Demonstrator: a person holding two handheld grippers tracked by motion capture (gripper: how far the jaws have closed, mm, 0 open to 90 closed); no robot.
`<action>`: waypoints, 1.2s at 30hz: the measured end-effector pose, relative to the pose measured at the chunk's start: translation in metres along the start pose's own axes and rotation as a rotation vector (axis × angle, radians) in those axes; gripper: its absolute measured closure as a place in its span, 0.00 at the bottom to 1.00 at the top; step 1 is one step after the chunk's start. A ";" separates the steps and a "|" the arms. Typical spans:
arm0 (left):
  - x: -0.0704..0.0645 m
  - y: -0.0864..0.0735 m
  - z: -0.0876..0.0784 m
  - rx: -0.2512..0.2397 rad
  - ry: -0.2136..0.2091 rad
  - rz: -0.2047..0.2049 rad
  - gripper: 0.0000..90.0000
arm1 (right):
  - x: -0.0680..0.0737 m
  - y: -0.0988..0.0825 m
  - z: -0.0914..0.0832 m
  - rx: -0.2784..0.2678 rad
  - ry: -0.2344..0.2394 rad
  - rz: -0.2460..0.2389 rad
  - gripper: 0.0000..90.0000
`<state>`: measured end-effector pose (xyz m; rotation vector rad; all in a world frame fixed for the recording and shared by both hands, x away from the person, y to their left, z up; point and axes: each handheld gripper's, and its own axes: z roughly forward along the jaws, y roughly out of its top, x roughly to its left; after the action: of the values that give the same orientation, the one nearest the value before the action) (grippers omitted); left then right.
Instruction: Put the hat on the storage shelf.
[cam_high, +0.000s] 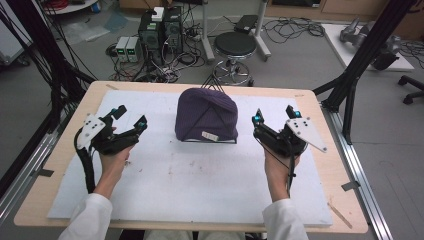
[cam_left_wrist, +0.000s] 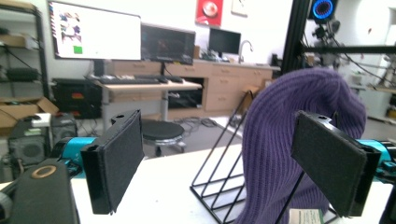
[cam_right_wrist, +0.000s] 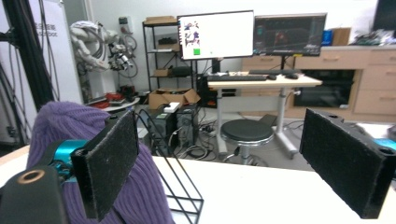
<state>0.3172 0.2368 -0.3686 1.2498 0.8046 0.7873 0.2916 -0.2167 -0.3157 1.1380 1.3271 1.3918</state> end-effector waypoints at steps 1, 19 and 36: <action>0.001 0.001 -0.005 -0.010 0.007 -0.003 0.19 | -0.001 -0.001 -0.004 -0.007 -0.005 -0.004 0.12; 0.020 -0.009 -0.065 -0.006 0.097 0.051 0.17 | -0.022 -0.057 -0.039 0.073 -0.057 0.050 0.12; 0.032 -0.035 -0.086 0.043 0.148 0.012 0.15 | -0.039 -0.101 -0.058 0.110 -0.130 0.062 0.12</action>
<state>0.2614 0.3012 -0.4179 1.2461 0.9383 0.8838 0.2430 -0.2616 -0.4186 1.3311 1.2979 1.2786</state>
